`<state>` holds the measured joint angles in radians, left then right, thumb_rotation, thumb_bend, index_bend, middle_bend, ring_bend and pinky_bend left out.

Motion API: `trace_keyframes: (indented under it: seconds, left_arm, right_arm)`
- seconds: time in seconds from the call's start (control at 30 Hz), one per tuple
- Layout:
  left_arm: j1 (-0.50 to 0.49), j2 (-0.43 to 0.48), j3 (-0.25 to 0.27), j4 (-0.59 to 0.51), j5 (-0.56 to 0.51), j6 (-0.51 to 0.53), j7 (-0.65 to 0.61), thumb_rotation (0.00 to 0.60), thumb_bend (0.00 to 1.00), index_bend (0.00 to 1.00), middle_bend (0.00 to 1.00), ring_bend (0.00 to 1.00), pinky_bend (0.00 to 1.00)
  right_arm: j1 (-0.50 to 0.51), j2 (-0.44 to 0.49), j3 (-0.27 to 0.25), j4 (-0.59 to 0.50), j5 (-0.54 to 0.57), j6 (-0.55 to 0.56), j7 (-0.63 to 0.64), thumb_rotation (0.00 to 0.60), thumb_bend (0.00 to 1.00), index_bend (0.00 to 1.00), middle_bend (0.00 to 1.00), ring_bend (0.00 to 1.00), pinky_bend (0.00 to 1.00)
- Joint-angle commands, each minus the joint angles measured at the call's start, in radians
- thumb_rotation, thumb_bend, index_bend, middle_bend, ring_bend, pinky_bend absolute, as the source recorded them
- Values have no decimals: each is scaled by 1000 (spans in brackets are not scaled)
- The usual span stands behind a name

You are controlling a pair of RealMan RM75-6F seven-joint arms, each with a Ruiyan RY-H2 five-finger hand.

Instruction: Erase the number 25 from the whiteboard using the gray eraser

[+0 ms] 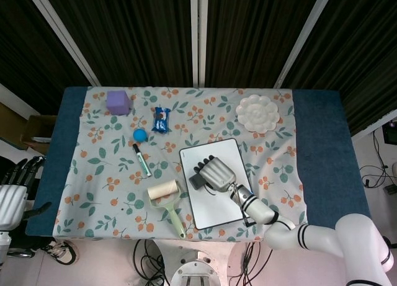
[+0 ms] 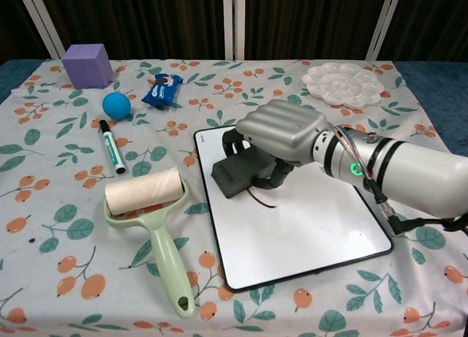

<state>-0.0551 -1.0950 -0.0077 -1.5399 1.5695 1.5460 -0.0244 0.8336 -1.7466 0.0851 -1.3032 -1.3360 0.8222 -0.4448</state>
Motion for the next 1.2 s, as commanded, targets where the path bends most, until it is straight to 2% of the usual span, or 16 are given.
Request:
trace_keyframes:
  seconds: [0.03, 0.3, 0.53, 0.77, 0.97, 1.2]
  left_arm:
    - [-1, -3, 1, 1, 2, -1, 1, 600, 0, 88, 84, 60, 166]
    - [-7, -5, 1, -6, 5, -11, 15, 600, 0, 88, 84, 60, 166]
    - [-10, -4, 0, -8, 3, -16, 19, 600, 0, 88, 84, 59, 166]
    - [-7, 1, -2, -10, 1, -10, 18, 600, 0, 88, 84, 60, 166]
    - [-1, 8, -1, -4, -8, -8, 10, 600, 0, 88, 84, 60, 166]
    - [3, 15, -4, 1, -17, -6, 2, 600, 0, 88, 84, 60, 166]
  right_arm:
    - [-32, 63, -45, -74, -26, 25, -13, 600, 230, 904, 758, 699, 765]
    - [-64, 181, -121, -209, -53, 17, -33, 600, 230, 923, 760, 699, 765]
    - [-71, 219, -136, -256, -58, 10, -43, 600, 230, 935, 767, 705, 765]
    - [-55, 133, -90, -168, -29, -1, -41, 600, 230, 937, 767, 705, 766]
    - [-17, 20, -1, -11, -16, 18, 1, 600, 231, 935, 767, 705, 765]
    - [52, -105, 89, 195, 34, -12, 38, 600, 231, 929, 766, 704, 765]
